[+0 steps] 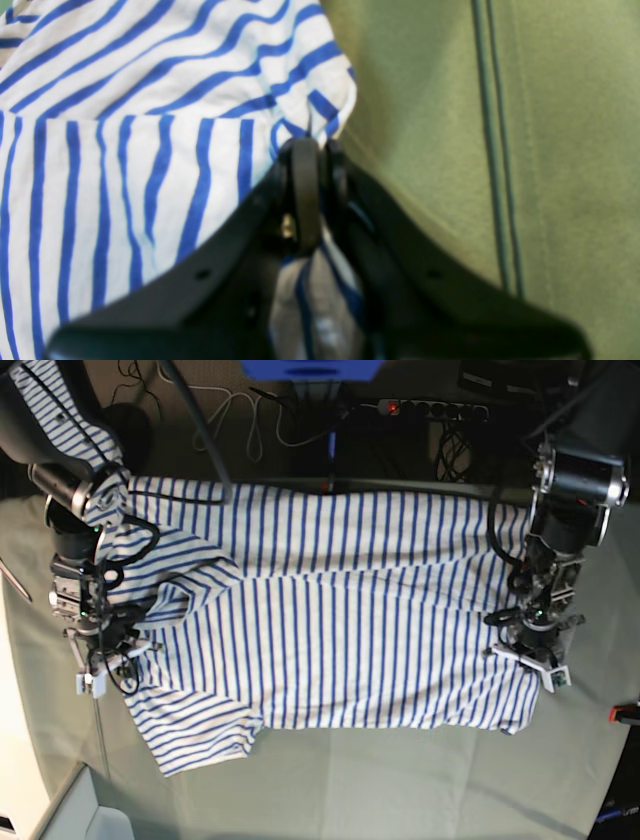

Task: Layout the t-shirt on the table in an organized manner, then fold the t-shirt properly
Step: 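Lower both grippers onto the shirt's middle and grasp the fabric, then lift the grasped fabric with both grippers and fold it toward the held edge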

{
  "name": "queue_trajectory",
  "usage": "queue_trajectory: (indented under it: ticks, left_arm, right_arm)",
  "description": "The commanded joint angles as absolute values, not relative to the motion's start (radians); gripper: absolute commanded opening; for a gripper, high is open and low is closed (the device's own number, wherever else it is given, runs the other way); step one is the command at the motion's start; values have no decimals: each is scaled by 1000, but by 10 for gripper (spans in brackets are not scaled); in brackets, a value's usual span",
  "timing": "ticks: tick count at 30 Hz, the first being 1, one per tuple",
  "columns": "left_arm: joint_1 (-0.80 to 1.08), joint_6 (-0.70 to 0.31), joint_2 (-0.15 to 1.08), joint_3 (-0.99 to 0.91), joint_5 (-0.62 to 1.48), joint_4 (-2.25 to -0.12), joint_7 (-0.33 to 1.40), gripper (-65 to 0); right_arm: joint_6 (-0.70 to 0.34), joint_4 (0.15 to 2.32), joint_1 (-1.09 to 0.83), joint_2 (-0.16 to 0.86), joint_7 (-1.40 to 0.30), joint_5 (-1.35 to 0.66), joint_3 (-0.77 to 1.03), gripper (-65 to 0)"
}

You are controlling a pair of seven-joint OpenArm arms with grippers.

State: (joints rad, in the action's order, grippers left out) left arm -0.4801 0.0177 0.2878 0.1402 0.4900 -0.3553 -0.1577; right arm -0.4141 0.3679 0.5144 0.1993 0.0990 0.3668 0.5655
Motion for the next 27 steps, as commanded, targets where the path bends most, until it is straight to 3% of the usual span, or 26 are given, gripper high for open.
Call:
queue_trajectory:
  ticks: [1, 5, 9, 16, 23, 27]
  left_arm:
    - [-481, 1, 294, 140, 490, -395, -170, -650]
    - [-418, 2, 297, 137, 490, -507, -170, -650]
    - [-375, 7, 323, 136, 490, -584, -170, -650]
    - [-311, 8, 325, 136, 492, -665, -170, -650]
    - [-211, 10, 349, 41, 492, -843, -168, -650]
    - [-183, 4, 349, -24, 492, -900, -79, -650]
  right_arm:
    - [-423, 366, 515, 208, 33, 395, 565, -650]
    - [-499, 372, 515, 213, 35, 394, 568, -650]
    - [-573, 510, 449, 197, 33, 394, 605, -650]
    - [-630, 808, 335, 84, 33, 392, 639, -650]
    - [-698, 935, 280, 53, 33, 392, 642, -650]
    - [-698, 1006, 240, 50, 31, 340, 642, -650]
